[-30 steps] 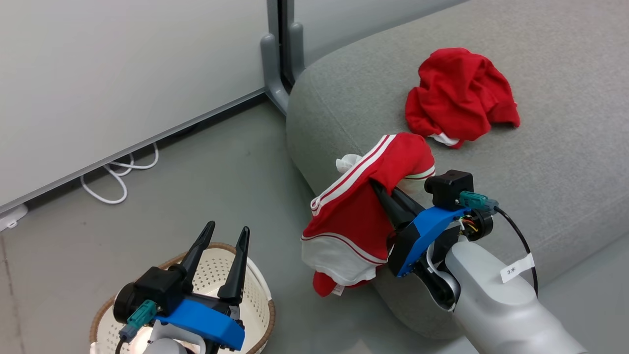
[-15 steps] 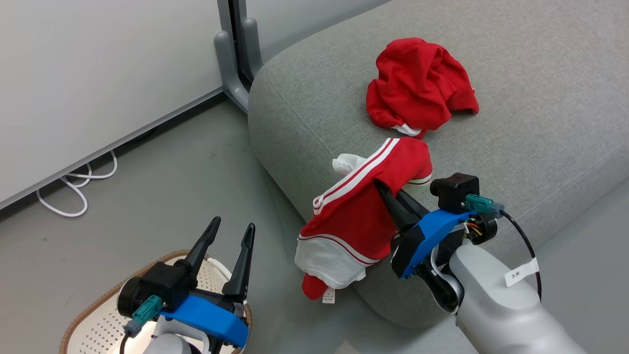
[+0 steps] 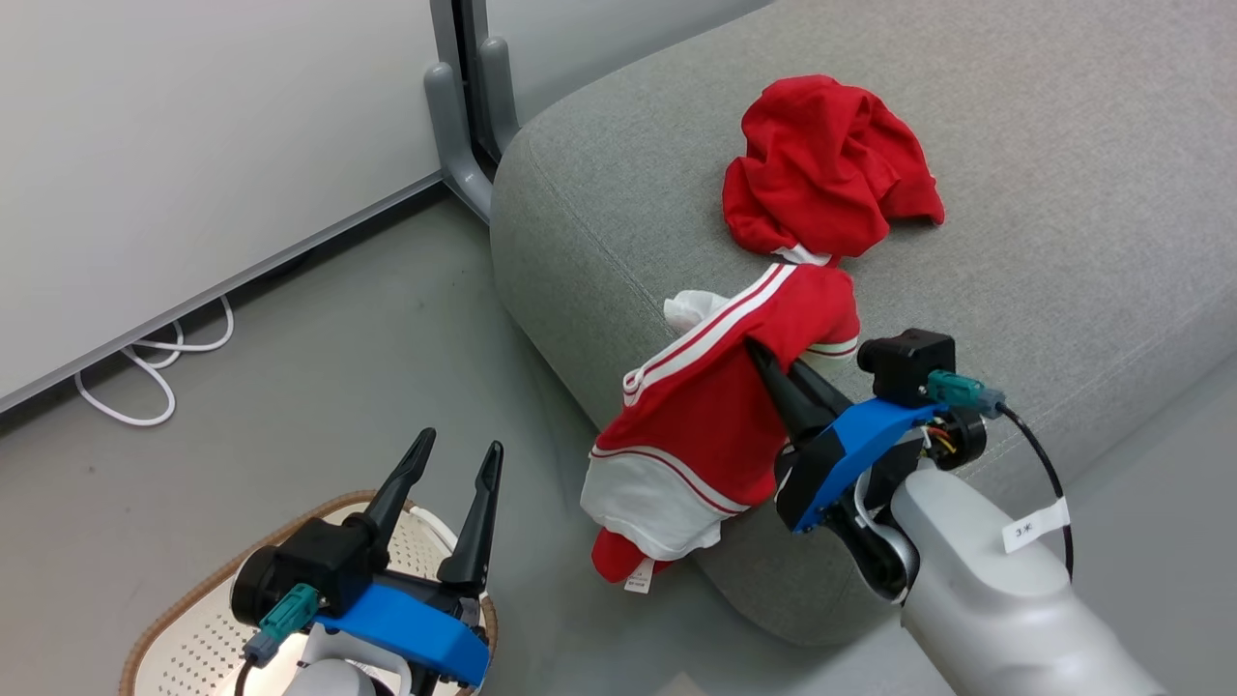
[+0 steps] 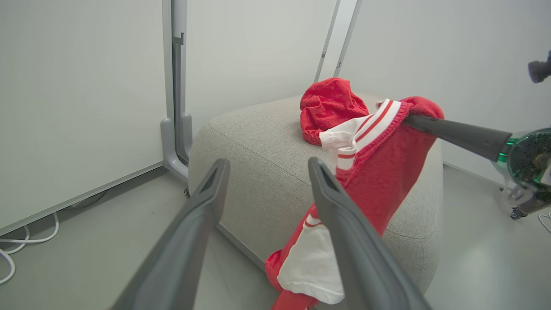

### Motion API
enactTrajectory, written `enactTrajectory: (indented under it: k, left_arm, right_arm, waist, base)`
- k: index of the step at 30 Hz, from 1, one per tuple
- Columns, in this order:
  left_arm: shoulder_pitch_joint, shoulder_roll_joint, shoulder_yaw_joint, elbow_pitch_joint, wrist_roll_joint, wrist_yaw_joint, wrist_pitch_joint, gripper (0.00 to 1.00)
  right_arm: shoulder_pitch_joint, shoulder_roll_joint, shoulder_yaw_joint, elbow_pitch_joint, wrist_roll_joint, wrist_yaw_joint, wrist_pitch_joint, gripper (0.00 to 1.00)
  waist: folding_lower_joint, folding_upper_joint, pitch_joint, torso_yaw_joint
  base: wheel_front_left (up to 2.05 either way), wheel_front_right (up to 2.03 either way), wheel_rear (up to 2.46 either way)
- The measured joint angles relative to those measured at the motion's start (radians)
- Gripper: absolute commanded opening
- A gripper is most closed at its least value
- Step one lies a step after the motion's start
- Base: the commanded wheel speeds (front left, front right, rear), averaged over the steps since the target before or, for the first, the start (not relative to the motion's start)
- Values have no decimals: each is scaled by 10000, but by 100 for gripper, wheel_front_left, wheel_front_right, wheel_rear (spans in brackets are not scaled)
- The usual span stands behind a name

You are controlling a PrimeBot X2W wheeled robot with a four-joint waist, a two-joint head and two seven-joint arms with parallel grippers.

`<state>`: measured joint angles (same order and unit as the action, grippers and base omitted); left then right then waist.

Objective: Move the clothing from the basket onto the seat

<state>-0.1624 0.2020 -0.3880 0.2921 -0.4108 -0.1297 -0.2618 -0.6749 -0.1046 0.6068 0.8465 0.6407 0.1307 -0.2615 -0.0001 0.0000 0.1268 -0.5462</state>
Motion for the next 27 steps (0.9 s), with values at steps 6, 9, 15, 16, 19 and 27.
enactTrajectory:
  k: [6,9,15,16,19,27]
  left_arm:
    - [0,79,25,-165,73,0,0,100]
    - [-89,134,-44,-251,100,0,0,100]
    - [-358,408,-192,-458,169,0,2,100]
    - [-421,462,-224,-489,180,0,2,100]
    - [-651,614,-341,-642,238,0,0,100]
    - [-1372,1131,-560,-989,334,0,0,100]
  right_arm:
    - [-871,-343,-100,33,36,0,40,0]
    - [-1546,-798,-299,46,-174,0,67,0]
    - [-3103,-1732,-1095,98,-587,0,146,0]
    - [-3349,-1910,-1269,105,-629,0,205,0]
    - [-4046,-2414,-1900,144,-738,0,245,0]
    - [-5474,-3421,-3425,234,-1135,0,550,0]
  waist:
    - [0,0,211,88]
    - [1,0,405,166]
    - [1,0,912,356]
    - [1,0,1012,401]
    - [1,0,1350,556]
    - [1,0,2529,957]
  base:
    - [0,0,0]
    - [0,0,0]
    - [0,0,0]
    - [0,0,0]
    - [0,0,0]
    - [0,0,0]
